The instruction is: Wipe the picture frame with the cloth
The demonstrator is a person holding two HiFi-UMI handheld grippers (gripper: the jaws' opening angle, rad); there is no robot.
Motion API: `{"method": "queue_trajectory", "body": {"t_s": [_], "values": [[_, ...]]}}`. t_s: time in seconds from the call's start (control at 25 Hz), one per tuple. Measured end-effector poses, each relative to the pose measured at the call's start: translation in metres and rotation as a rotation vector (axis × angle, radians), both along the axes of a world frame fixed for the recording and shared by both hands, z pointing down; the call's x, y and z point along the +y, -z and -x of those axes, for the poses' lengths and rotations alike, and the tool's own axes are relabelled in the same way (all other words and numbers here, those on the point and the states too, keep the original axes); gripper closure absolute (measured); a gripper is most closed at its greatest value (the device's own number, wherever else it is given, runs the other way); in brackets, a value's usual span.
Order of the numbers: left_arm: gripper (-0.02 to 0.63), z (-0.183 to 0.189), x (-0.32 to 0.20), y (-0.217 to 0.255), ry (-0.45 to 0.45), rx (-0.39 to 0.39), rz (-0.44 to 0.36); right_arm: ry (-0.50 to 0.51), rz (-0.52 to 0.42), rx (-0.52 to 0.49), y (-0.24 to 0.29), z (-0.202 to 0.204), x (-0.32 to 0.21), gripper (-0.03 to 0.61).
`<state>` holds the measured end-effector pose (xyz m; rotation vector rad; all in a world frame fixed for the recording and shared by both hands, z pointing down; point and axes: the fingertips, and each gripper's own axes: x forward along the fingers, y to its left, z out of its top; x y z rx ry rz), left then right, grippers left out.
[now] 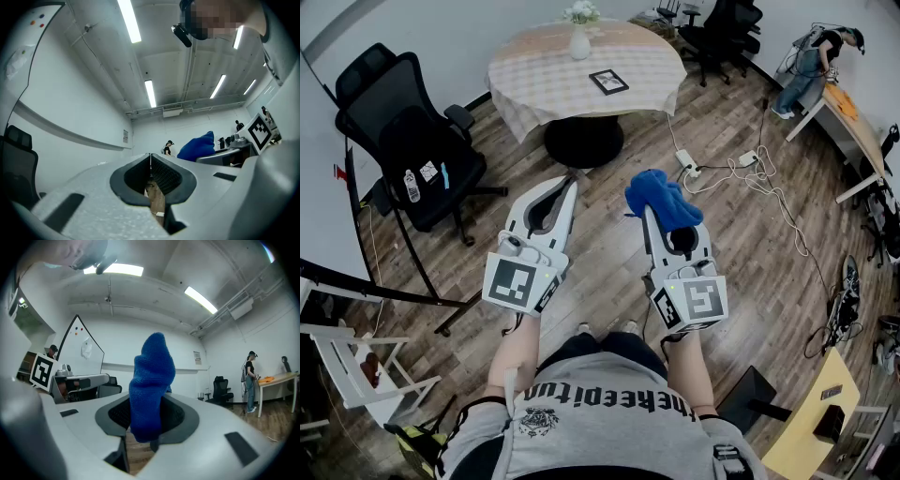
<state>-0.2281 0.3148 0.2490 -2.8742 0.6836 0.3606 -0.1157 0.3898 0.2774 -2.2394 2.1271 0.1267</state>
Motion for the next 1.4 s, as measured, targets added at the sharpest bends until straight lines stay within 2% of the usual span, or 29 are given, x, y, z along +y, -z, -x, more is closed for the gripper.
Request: {"method": "queue_trajectory", "body": {"t_s": [0.68, 0.92, 1.16, 1.4], "values": [[0.594, 0.013, -0.006, 0.001, 0.001, 0.016, 0.004, -0.017, 0.0, 0.014, -0.002, 0.007, 0.0, 0.446], [0.594, 0.019, -0.016, -0.002, -0.006, 0.035, 0.027, -0.025, -0.013, -0.021, -0.003, 0.01, -0.005, 0.445], [0.594, 0.004, -0.029, -0.008, -0.016, 0.034, 0.038, -0.03, -0.005, -0.04, -0.009, -0.008, -0.017, 0.445], [0.594, -0.015, -0.065, -0.009, 0.007, 0.036, 0.053, 0.005, 0.01, -0.043, -0.012, -0.03, -0.056, 0.445]]}}
